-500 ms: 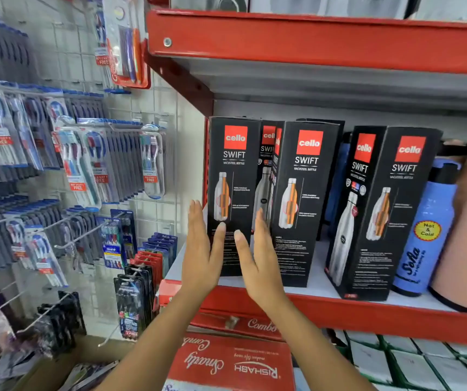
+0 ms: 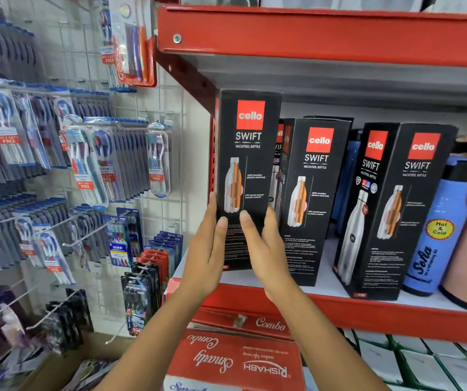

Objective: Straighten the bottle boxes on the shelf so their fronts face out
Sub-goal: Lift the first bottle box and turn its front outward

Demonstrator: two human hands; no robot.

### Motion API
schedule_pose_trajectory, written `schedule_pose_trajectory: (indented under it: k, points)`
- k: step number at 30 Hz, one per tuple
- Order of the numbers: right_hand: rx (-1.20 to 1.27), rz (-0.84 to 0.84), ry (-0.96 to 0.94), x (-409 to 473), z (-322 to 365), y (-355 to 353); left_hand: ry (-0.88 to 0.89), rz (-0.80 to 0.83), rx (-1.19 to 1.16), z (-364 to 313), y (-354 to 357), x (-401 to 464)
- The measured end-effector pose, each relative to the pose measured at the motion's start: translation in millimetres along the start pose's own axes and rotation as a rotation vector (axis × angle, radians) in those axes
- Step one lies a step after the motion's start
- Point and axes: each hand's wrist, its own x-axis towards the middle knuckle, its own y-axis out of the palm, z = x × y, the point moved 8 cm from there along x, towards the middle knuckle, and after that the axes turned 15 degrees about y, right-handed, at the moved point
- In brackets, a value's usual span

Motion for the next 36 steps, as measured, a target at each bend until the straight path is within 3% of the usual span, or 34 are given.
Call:
schedule_pose_trajectory:
  k: [8, 13, 18, 29, 36]
  points:
    - [0.126, 0.069, -0.026, -31.6, 13.0, -4.4, 0.068, -0.231, -0.056, -25.1, -35.8, -17.9]
    - [0.163, 0.044, -0.014, -46.1, 12.4, -11.8, -0.039, -0.219, -0.023, -32.2, -46.5, -20.2]
    - [0.156, 0.080, -0.019, -49.5, 20.0, -15.3, -0.197, -0.161, -0.147, -31.1, -38.5, -28.0]
    - [-0.027, 0.153, 0.010, -40.2, 11.7, -10.0, -0.148, -0.301, -0.121, -34.1, -45.7, -26.2]
    - [-0.160, 0.068, -0.029, -9.1, 8.2, 1.1, -0.199, -0.322, -0.097, 0.9, -46.8, -11.7]
